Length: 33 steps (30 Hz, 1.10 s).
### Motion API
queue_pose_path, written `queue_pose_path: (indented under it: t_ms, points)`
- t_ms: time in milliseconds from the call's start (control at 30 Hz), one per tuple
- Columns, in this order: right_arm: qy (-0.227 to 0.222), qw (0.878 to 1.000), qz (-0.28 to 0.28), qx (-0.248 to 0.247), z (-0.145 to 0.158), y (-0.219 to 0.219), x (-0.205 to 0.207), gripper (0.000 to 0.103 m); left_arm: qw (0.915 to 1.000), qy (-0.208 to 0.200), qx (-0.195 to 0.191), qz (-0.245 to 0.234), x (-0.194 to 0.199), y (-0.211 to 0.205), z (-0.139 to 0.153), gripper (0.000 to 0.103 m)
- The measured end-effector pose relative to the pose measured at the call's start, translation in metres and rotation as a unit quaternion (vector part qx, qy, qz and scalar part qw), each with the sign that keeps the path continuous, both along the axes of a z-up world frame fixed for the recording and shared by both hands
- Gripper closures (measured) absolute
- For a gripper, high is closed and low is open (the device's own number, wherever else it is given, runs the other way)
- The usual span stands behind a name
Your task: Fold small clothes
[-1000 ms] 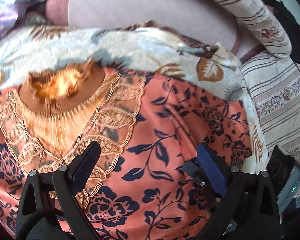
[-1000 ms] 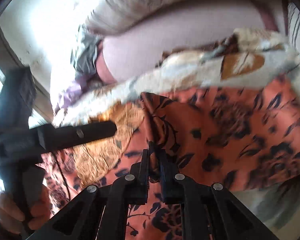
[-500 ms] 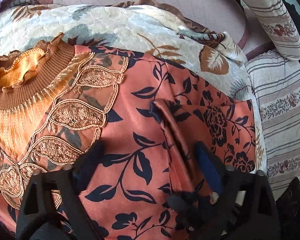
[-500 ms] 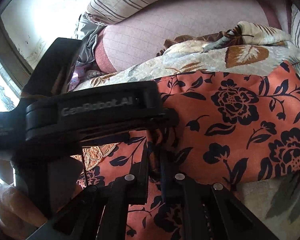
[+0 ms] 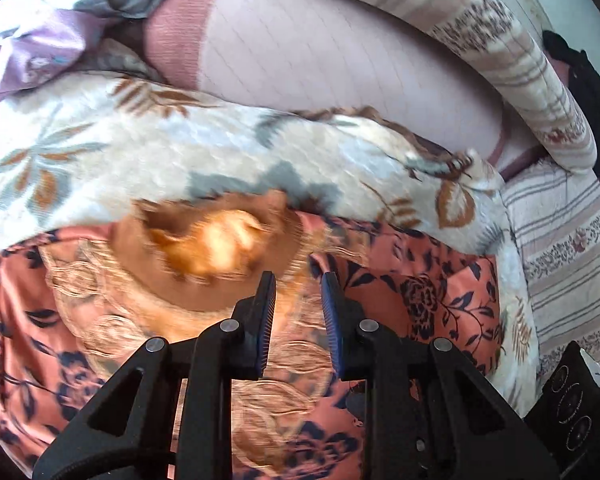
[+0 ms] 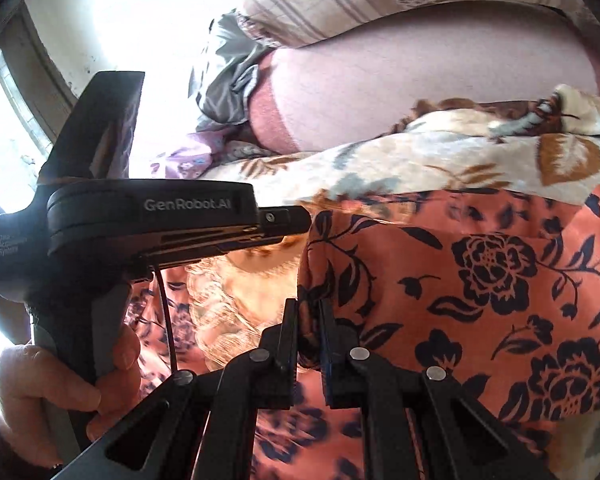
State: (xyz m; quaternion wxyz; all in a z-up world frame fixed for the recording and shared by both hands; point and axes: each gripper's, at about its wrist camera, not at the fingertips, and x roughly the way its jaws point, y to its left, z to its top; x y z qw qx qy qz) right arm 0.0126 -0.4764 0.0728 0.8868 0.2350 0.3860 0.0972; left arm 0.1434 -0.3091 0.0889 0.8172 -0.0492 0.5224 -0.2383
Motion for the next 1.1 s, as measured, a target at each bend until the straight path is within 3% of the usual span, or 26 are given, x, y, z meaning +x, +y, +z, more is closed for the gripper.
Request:
queue_pose_path:
  t_ms: [200, 300, 500, 600, 733, 833, 900, 967, 1100]
  points:
    - [0.006, 0.998, 0.043, 0.037, -0.011, 0.062, 0.034, 0.095, 0.9997, 0.021, 0.001, 0.016, 0.007, 0.054, -0.02, 0.081]
    - [0.014, 0.997, 0.064, 0.028, -0.022, 0.091, 0.04, 0.095, 0.9986, 0.045, -0.006, 0.029, 0.008, 0.069, -0.036, 0.08]
    - [0.031, 0.997, 0.072, 0.016, -0.041, 0.113, 0.039, 0.095, 0.9964, 0.075, -0.015, 0.037, 0.012, 0.069, -0.057, 0.075]
    - [0.024, 0.997, 0.076, 0.012, -0.038, 0.116, 0.039, 0.095, 0.9976, 0.062, -0.002, 0.032, 0.009, 0.063, -0.059, 0.075]
    - [0.028, 0.996, 0.084, -0.002, -0.035, 0.116, 0.039, 0.094, 0.9963, 0.065, -0.007, 0.055, 0.011, 0.074, -0.062, 0.089]
    - [0.043, 0.995, 0.086, -0.014, -0.038, 0.12, 0.044, 0.088, 0.9969, 0.059, 0.006, 0.052, 0.009, 0.079, -0.061, 0.091]
    - [0.047, 0.995, 0.083, -0.024, -0.036, 0.122, 0.042, 0.064, 0.9974, 0.045, 0.025, 0.051, 0.006, 0.08, -0.057, 0.091]
    - [0.042, 0.995, 0.072, -0.044, -0.032, 0.122, 0.038, 0.058, 0.9973, 0.042, 0.026, 0.054, 0.004, 0.084, -0.054, 0.091]
    - [0.038, 0.995, 0.061, -0.064, -0.024, 0.115, 0.027, 0.058, 0.997, 0.024, 0.04, 0.062, 0.003, 0.095, -0.048, 0.091]
